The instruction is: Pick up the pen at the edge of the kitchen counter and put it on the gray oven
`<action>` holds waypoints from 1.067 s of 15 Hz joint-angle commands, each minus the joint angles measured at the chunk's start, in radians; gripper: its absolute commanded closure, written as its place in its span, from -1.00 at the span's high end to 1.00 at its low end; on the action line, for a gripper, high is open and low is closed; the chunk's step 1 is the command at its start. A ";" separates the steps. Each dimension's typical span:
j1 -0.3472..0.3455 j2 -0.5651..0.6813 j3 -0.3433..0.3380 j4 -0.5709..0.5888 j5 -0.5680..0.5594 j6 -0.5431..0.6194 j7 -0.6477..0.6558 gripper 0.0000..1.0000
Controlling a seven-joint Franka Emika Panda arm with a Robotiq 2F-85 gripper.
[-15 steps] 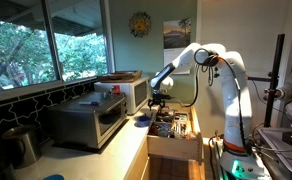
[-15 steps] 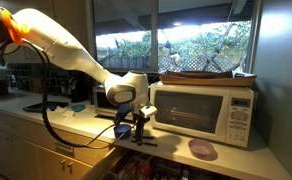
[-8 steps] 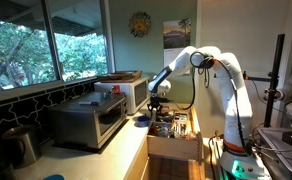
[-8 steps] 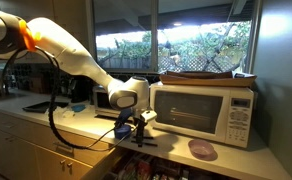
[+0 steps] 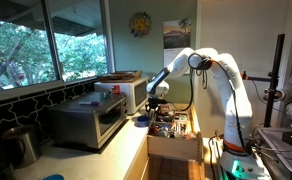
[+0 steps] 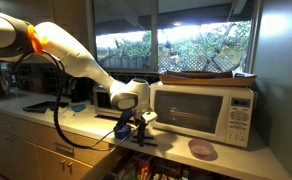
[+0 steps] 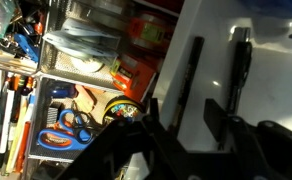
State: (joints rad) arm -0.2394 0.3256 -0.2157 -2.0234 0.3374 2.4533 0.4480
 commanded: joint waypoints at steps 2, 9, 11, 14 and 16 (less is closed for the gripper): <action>0.001 0.023 0.005 0.017 0.029 0.016 -0.004 -0.56; 0.003 0.021 0.002 0.013 0.020 0.003 0.003 -0.95; 0.007 -0.053 0.009 -0.037 0.011 -0.006 -0.044 -0.95; 0.009 -0.239 0.023 -0.162 -0.023 -0.055 -0.210 -0.95; 0.017 -0.336 0.023 -0.209 -0.054 -0.113 -0.285 -0.95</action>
State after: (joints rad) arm -0.2294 0.1838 -0.1945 -2.0967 0.3268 2.4097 0.2656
